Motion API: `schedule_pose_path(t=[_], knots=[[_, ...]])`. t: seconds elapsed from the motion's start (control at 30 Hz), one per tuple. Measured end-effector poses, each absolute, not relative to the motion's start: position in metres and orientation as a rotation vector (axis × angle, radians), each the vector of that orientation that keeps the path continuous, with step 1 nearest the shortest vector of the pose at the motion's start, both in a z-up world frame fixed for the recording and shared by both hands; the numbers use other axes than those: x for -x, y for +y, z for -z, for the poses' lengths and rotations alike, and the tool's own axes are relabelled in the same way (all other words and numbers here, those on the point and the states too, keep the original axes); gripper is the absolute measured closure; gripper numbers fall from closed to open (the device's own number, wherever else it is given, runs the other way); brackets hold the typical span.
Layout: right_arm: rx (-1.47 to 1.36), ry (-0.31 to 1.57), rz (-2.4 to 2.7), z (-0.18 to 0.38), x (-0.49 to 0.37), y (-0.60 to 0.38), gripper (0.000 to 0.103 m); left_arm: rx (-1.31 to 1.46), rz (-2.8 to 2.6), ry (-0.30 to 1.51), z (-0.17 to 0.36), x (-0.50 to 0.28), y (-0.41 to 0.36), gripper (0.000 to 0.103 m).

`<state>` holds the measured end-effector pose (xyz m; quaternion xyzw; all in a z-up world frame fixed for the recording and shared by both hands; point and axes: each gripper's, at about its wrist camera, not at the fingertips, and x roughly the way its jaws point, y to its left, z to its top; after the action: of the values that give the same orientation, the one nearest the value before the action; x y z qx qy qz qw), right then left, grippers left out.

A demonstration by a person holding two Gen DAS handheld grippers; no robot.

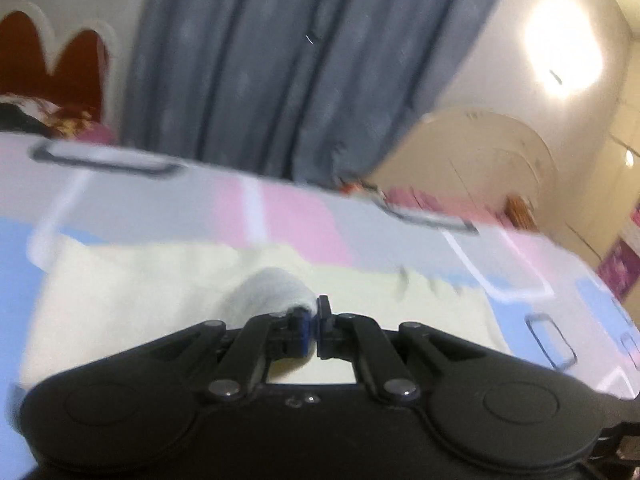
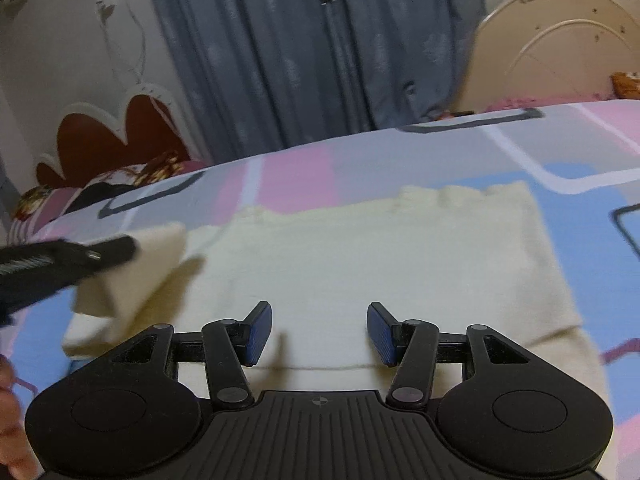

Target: Fold small clothes

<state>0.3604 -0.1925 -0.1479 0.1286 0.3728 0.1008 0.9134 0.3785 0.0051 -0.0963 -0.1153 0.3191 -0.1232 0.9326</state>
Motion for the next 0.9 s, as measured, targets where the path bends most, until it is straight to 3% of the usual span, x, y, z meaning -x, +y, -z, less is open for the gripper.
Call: schedule_pose_path(t=[0.07, 0.1, 0.17, 0.23, 0.6, 0.9], knots=[[-0.272, 0.766, -0.192, 0.150, -0.356, -0.207, 0.050, 0.219, 0.307, 0.698, 0.107, -0.379, -0.012, 0.096], [-0.276, 0.765, -0.184, 0.151, -0.354, -0.213, 0.050, 0.193, 0.327, 0.733, 0.113, -0.379, -0.017, 0.084], [-0.288, 0.772, -0.180, 0.154, -0.350, -0.225, 0.050, 0.171, 0.335, 0.790, 0.123, -0.378, -0.025, 0.072], [-0.300, 0.780, -0.190, 0.155, -0.346, -0.232, 0.050, 0.172, 0.320, 0.823, 0.127, -0.375, -0.021, 0.033], [-0.155, 0.719, -0.376, 0.135, -0.339, -0.179, 0.050, 0.219, 0.104, 0.738, 0.087, -0.335, 0.069, 0.032], [0.167, 0.700, -0.436, 0.161, -0.331, -0.109, 0.050, 0.152, -0.055, 0.765, 0.117, -0.324, 0.115, 0.032]])
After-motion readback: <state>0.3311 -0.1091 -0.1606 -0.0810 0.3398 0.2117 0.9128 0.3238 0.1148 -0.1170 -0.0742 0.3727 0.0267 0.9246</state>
